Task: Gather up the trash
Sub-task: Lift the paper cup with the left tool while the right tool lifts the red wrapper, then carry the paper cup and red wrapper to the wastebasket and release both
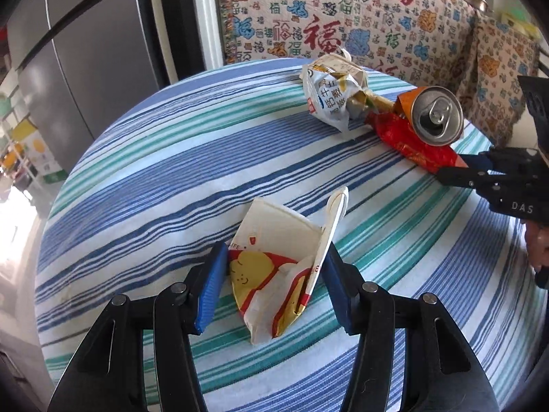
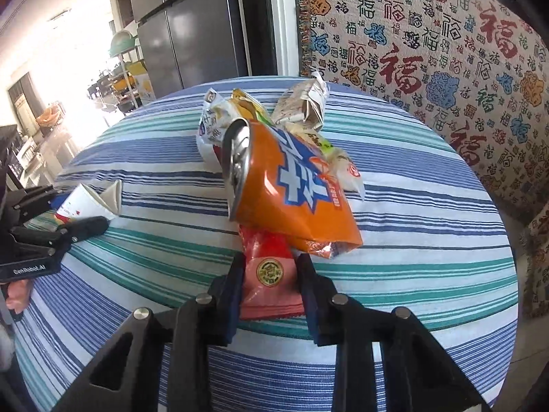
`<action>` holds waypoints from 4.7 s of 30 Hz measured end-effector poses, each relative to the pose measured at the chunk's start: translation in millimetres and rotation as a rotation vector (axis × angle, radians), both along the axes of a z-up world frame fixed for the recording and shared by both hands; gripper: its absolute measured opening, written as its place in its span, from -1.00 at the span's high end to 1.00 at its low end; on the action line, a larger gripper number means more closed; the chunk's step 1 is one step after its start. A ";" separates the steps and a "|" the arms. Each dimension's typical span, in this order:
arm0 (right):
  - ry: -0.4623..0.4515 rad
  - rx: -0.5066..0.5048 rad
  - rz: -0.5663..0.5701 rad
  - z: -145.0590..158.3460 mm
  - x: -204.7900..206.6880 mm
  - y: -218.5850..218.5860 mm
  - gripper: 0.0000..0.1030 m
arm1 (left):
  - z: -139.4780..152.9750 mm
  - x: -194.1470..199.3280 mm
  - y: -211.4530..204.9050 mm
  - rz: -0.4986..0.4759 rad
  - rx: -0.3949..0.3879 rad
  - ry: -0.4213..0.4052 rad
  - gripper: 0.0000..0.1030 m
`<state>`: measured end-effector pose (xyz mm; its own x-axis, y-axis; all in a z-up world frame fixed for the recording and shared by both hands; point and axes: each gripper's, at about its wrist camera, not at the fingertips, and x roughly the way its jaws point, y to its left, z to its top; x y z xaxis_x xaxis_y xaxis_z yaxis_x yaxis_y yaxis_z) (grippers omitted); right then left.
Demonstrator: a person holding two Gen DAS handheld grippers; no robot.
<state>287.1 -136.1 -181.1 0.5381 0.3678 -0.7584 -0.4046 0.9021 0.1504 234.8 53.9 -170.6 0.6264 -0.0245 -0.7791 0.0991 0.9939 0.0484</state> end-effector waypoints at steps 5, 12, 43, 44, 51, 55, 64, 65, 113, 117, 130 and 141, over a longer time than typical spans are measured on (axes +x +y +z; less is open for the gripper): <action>0.101 0.112 0.103 2.1 -36.6 2.3 0.41 | 0.1 2.5 1.5 0.014 -0.008 0.000 -0.11; 0.142 0.429 0.037 14.4 -74.9 -43.5 0.45 | 0.0 4.1 0.9 0.041 -0.009 -0.001 -0.12; -0.043 -0.087 0.247 -3.1 -104.5 33.7 -0.41 | -7.1 -40.6 -3.8 -0.037 -0.011 0.064 -0.99; -0.040 -0.090 0.250 -2.8 -106.0 32.7 -0.40 | -7.2 -40.6 -3.9 -0.037 -0.011 0.064 -0.99; 0.026 -0.120 0.245 3.9 -116.3 25.9 0.66 | 0.7 -46.7 -8.1 -0.046 0.001 0.012 0.05; 0.018 -0.093 0.235 13.9 -124.1 21.5 0.66 | 2.9 -54.0 -14.8 -0.035 0.028 -0.006 0.07; -0.002 -0.020 0.161 40.7 -146.4 0.3 0.66 | 23.7 -74.4 -34.0 -0.060 0.007 -0.058 0.07; -0.007 -0.020 0.152 42.2 -149.1 -1.7 0.66 | 25.3 -75.4 -36.2 -0.063 0.005 -0.062 0.07; 0.083 -0.013 -0.684 39.1 -190.4 -334.4 0.66 | 66.2 -54.0 -384.6 -0.626 -0.256 -0.019 0.06; 0.097 -0.004 -0.723 24.2 -181.8 -367.7 0.66 | 53.8 -38.0 -417.8 -0.636 -0.257 0.006 0.06; 0.126 0.024 -0.719 -16.4 -160.6 -414.7 0.66 | 14.2 1.3 -492.2 -0.642 -0.252 0.088 0.06; 0.127 -0.027 -0.715 -38.3 -144.4 -427.5 0.40 | -14.9 20.0 -512.3 -0.643 -0.257 0.124 -0.16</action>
